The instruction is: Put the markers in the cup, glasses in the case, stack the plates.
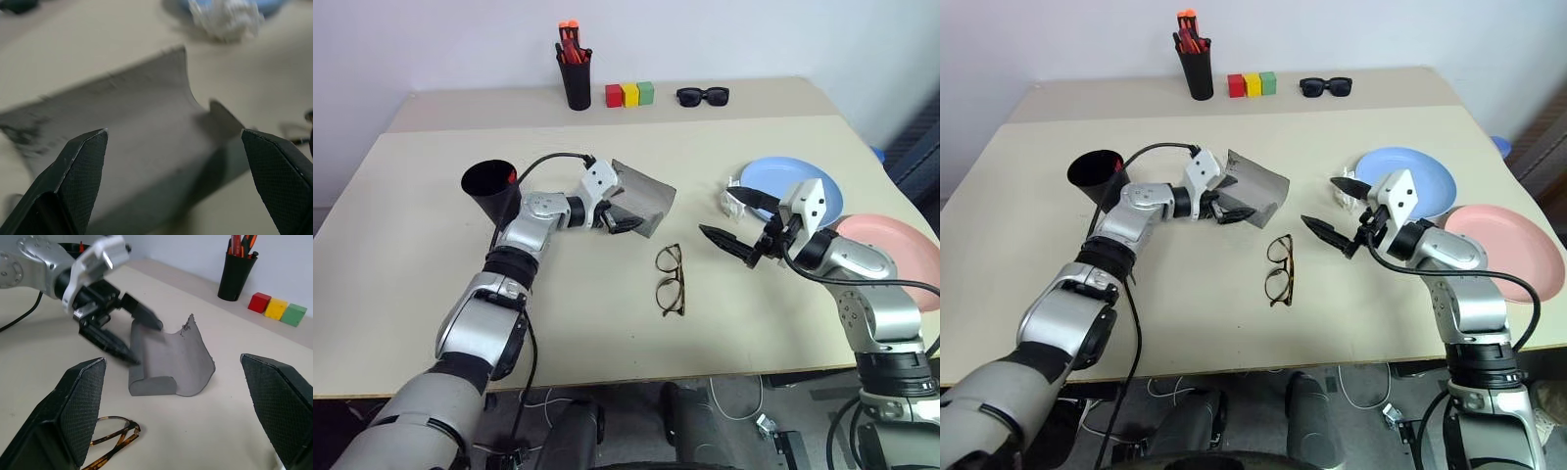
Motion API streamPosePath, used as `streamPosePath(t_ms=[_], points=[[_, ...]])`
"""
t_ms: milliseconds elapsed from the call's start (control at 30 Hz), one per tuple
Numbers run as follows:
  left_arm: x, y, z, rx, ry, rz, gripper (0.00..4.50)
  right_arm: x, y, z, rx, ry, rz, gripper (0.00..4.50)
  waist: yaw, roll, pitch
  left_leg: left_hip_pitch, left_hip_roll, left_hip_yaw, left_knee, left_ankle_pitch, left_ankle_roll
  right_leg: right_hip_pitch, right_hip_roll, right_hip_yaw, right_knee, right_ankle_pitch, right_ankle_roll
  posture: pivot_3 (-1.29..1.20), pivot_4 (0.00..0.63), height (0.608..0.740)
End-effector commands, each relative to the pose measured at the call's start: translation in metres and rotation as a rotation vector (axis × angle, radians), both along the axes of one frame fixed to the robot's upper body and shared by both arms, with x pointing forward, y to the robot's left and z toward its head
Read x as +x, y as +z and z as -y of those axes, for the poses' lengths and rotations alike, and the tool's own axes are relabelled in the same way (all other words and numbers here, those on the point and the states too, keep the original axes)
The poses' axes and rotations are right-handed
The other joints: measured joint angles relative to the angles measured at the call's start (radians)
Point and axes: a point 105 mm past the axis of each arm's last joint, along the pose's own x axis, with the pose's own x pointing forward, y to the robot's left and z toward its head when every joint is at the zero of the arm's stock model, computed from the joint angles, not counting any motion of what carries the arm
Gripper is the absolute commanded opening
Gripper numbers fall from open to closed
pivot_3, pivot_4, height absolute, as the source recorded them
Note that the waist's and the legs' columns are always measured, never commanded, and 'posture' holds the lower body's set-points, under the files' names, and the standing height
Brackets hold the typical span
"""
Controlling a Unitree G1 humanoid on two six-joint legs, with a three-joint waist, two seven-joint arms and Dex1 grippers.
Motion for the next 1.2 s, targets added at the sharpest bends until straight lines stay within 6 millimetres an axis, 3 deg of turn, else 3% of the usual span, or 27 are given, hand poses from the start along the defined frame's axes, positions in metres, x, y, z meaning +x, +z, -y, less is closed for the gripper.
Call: streamPosePath(t_ms=[33,433,533,600,700,933,1133,1200], points=[[0.003,0.013,0.006,-0.01,-0.033,0.016,4.46,-0.006,0.015,-0.002,0.004,0.006,0.065,4.5,0.001,0.0,0.0,0.0,0.0,0.0,0.0,0.0,0.0,0.0,0.0,0.0,0.0,0.0,0.0,0.0,0.15,0.74],[0.001,0.004,0.006,0.034,-0.067,-0.05,4.46,-0.007,0.016,-0.003,0.004,-0.001,0.069,4.5,0.001,0.0,0.0,0.0,0.0,0.0,0.0,0.0,0.0,0.0,0.0,0.0,0.0,0.0,0.0,0.0,0.15,0.74],[-0.018,-0.01,0.006,0.094,-0.176,-0.235,3.6,-0.005,0.016,-0.003,-0.003,-0.003,0.07,4.5,-0.001,0.0,0.0,0.0,0.0,0.0,0.0,0.0,0.0,0.0,0.0,0.0,0.001,0.0,0.0,0.0,0.15,0.74],[-0.025,-0.014,0.004,0.133,-0.209,-0.279,2.6,-0.004,0.015,-0.003,-0.007,-0.004,0.071,4.5,-0.001,0.0,0.0,0.0,0.0,0.0,0.0,0.0,0.0,0.0,0.0,0.0,0.001,0.0,0.0,0.0,0.15,0.74],[-0.02,-0.003,0.009,0.09,-0.188,-0.222,1.08,-0.005,0.015,-0.003,-0.009,0.003,0.068,4.5,-0.001,0.0,0.0,0.0,0.0,0.0,0.0,0.0,0.0,0.0,0.0,0.0,0.001,0.0,0.0,0.0,0.15,0.74],[-0.025,0.015,0.014,-0.006,-0.212,-0.226,1.08,-0.004,0.014,-0.005,-0.014,0.009,0.065,4.5,0.0,0.0,0.0,0.0,0.0,0.0,0.0,0.0,0.0,0.0,0.0,0.0,0.001,0.0,0.0,0.0,0.15,0.74],[-0.047,0.015,0.007,-0.003,-0.286,-0.367,1.08,-0.004,0.013,-0.004,-0.019,0.011,0.064,4.5,-0.007,0.0,0.0,0.0,0.0,0.0,0.0,0.0,0.0,0.0,0.0,0.0,0.001,0.0,0.0,0.0,0.15,0.74],[-0.055,0.01,-0.001,0.053,-0.288,-0.387,0.29,-0.004,0.012,-0.004,-0.021,0.01,0.063,4.5,-0.009,0.0,0.0,0.001,0.0,0.0,0.0,0.0,0.0,0.0,0.0,0.0,0.001,0.0,0.0,0.0,0.15,0.74]])
